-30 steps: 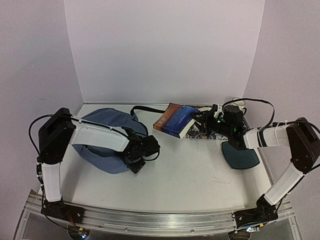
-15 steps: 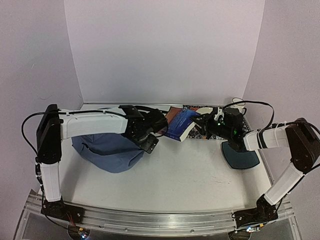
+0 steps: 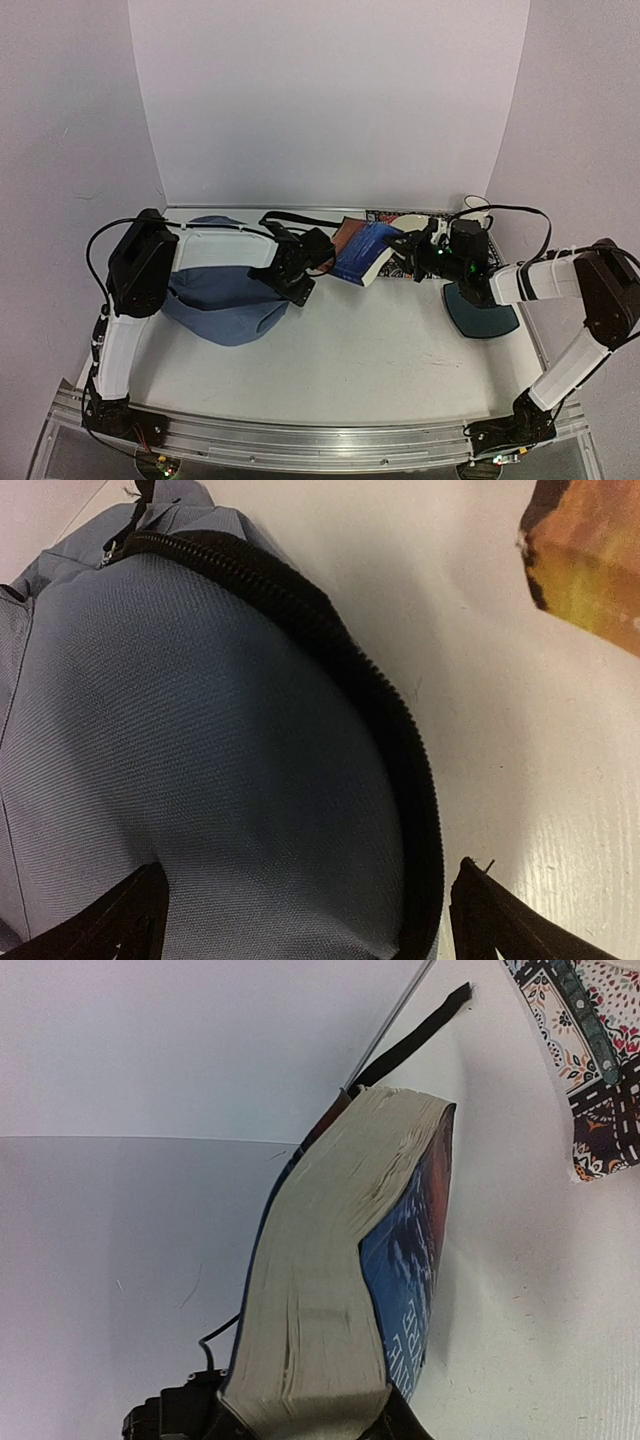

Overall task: Pack the student bag
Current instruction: Pick up the largest pocket of the bag from the student bag.

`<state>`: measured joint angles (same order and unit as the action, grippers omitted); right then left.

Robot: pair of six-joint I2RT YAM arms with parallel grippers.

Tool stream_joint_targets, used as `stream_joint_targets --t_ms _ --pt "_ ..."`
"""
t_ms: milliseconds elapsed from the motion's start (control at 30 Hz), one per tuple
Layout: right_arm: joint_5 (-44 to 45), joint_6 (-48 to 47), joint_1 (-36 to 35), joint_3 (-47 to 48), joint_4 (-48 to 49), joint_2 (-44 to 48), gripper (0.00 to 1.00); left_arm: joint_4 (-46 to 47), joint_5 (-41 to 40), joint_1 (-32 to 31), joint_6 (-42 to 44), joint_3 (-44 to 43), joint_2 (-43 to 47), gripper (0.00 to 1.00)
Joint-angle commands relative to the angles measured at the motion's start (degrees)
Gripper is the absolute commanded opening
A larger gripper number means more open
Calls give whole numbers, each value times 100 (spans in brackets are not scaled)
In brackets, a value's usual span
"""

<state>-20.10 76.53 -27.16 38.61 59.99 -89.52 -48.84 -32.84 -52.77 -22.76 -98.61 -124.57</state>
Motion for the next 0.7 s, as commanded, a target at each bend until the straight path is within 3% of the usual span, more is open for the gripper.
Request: stream_joint_targets --t_ms 0,233,467,567,667 --pt "-48 62 -2 154 1507 665 0 123 -489 17 40 -295 -126 99" --pt "-56 64 -1 129 1504 674 0 31 -1040 39 131 16 566 86" --pt "-147 90 -2 277 1507 512 0 -198 -1007 236 98 257 894 72" --pt "-170 103 -4 337 1507 488 0 -223 -827 265 161 388 1097 60" --pt "-210 161 0 397 1502 471 0 -268 -716 287 320 413 1251 38"
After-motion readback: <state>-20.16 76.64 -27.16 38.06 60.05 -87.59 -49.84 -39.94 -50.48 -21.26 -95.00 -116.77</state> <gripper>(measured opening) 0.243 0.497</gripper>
